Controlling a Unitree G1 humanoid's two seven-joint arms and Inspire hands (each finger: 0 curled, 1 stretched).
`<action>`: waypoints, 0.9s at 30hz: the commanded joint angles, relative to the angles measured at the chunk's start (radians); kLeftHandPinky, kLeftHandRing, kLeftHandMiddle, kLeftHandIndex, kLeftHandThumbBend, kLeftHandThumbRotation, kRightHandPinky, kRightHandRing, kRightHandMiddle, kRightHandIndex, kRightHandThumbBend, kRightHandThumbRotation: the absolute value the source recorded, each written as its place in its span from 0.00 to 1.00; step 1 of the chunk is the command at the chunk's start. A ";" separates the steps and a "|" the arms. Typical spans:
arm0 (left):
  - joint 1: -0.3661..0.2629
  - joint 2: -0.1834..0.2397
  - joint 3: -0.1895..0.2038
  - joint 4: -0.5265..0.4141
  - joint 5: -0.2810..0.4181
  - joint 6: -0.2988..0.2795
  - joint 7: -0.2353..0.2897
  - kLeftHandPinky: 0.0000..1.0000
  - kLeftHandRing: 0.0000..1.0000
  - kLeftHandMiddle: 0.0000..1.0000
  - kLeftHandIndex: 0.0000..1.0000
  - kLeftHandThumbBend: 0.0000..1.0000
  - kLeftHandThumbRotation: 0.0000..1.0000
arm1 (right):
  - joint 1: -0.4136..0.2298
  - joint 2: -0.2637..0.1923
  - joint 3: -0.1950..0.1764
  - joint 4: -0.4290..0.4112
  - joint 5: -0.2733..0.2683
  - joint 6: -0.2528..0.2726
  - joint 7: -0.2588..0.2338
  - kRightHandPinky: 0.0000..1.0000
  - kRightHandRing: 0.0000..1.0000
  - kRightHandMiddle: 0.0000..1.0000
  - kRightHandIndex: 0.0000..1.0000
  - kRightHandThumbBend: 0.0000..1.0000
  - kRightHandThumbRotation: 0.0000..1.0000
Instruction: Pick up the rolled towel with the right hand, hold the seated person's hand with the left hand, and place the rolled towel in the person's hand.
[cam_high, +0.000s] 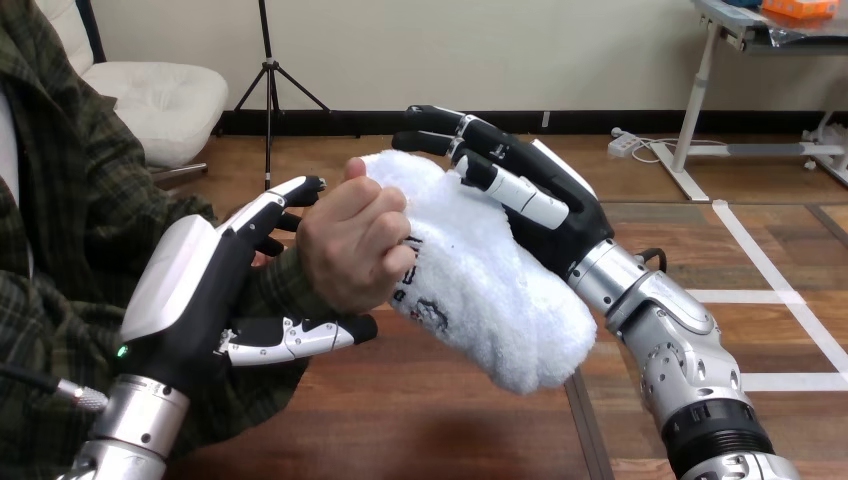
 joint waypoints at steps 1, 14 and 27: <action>-0.008 0.019 0.016 -0.013 -0.018 -0.018 0.002 0.68 0.78 0.84 0.86 1.00 0.44 | -0.044 -0.016 -0.022 -0.058 0.021 -0.023 -0.003 0.61 0.67 0.74 0.75 0.80 0.30; 0.010 0.024 0.051 -0.075 -0.042 -0.001 -0.014 0.69 0.80 0.86 0.88 1.00 0.48 | -0.036 -0.046 -0.038 -0.052 0.014 -0.040 -0.022 0.65 0.74 0.78 0.78 0.86 0.35; 0.018 0.019 0.081 -0.101 -0.135 -0.060 -0.034 0.74 0.85 0.89 0.90 1.00 0.50 | -0.013 -0.069 -0.055 -0.062 0.019 -0.059 -0.015 0.73 0.82 0.83 0.83 0.90 0.42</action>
